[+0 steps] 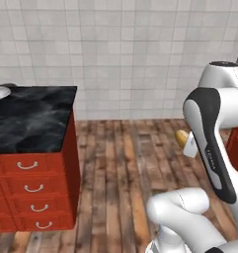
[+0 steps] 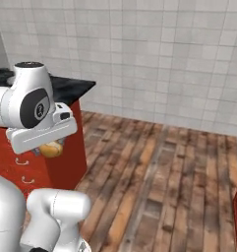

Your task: Move the hot dog bun to the plate on the dining table and place the condiment next to that plate. Then navigate to the fridge and take the sausage and place it on the plate as well.

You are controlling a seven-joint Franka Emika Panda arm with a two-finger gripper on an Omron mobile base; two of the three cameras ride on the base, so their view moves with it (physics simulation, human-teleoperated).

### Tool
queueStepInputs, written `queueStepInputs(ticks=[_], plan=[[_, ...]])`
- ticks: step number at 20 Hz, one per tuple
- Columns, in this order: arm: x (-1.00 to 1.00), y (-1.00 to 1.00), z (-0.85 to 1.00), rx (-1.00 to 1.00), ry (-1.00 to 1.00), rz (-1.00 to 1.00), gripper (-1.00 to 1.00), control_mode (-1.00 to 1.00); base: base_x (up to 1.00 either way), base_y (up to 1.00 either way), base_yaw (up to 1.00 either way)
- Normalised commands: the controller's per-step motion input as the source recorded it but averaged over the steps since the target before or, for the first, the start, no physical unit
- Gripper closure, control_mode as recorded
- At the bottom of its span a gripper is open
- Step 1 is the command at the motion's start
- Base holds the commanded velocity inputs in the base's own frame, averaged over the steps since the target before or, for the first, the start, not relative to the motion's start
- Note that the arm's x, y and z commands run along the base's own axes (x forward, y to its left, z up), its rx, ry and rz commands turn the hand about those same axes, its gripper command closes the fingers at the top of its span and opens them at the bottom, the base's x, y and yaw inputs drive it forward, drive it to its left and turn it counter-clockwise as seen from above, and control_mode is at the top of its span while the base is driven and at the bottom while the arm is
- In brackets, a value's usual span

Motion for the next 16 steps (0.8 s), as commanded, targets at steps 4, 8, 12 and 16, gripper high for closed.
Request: queueStepInputs(ticks=[4, 8, 12, 16], plan=[[0.0, 0.0, 0.0, 0.0, 0.0, 0.0, 1.0, 1.0, 1.0, 0.19, 0.0], [0.0, 0.0, 0.0, 0.0, 0.0, 0.0, 1.0, 1.0, 1.0, 0.02, 0.0], [0.0, 0.0, 0.0, 0.0, 0.0, 0.0, 1.0, 1.0, 1.0, 0.0, 0.03], [0.0, 0.0, 0.0, 0.0, 0.0, 0.0, 1.0, 1.0, 1.0, 0.0, 0.12]])
